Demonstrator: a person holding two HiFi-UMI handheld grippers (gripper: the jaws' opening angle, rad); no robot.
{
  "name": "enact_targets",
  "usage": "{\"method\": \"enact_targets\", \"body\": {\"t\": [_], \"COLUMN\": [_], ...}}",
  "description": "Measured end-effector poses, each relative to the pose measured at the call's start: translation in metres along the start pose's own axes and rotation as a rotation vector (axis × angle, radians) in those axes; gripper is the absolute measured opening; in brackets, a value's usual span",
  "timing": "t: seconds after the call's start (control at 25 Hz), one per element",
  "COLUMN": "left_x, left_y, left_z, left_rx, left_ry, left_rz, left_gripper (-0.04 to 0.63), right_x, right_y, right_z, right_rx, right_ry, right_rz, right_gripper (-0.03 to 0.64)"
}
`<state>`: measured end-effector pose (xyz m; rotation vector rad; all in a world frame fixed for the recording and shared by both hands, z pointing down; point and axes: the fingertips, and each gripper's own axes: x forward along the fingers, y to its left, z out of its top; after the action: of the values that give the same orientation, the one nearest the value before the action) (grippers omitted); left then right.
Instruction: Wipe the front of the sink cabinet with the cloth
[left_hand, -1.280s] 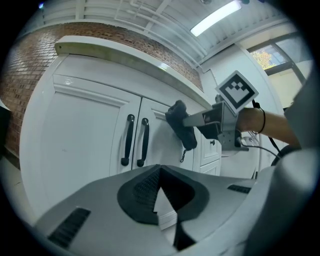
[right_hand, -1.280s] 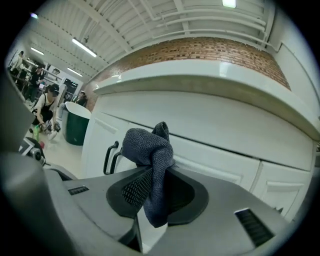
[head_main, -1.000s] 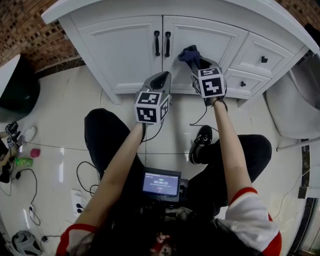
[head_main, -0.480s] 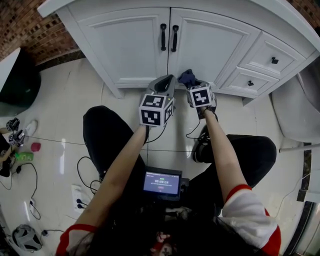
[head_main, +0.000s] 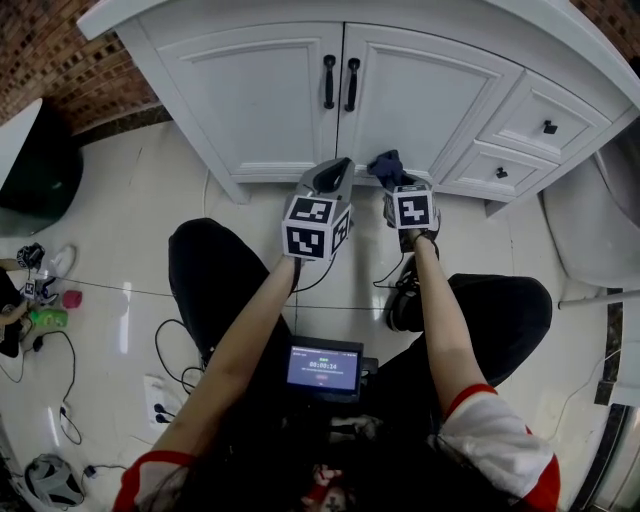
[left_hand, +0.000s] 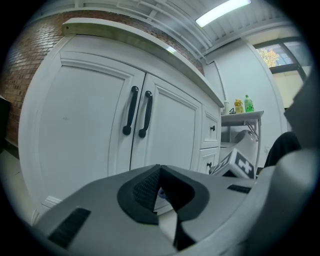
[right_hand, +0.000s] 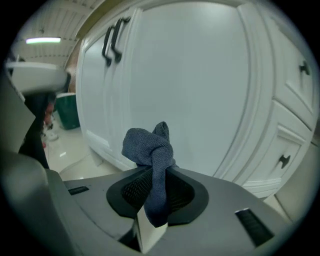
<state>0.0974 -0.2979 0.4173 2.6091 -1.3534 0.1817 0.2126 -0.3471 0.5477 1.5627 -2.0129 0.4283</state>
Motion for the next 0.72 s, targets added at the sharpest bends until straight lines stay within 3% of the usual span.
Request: {"method": "enact_targets", "body": {"t": [0.16, 0.48, 0.72], "left_x": [0.003, 0.002, 0.004], "left_y": [-0.005, -0.03, -0.049], "left_z": [0.017, 0.044, 0.066], "left_rx": [0.003, 0.028, 0.056], "left_ry": [-0.034, -0.079, -0.114], "left_rz": [-0.008, -0.051, -0.08], "left_gripper": [0.035, 0.035, 0.035], "right_x": [-0.053, -0.164, -0.214], "right_y": [-0.027, -0.05, -0.075], "right_z": [0.064, 0.194, 0.256], "right_rx": [0.114, -0.023, -0.139], "right_ry": [-0.198, -0.468, -0.551], "right_rz": [-0.033, -0.048, -0.101], "right_gripper": [0.092, 0.092, 0.091]}}
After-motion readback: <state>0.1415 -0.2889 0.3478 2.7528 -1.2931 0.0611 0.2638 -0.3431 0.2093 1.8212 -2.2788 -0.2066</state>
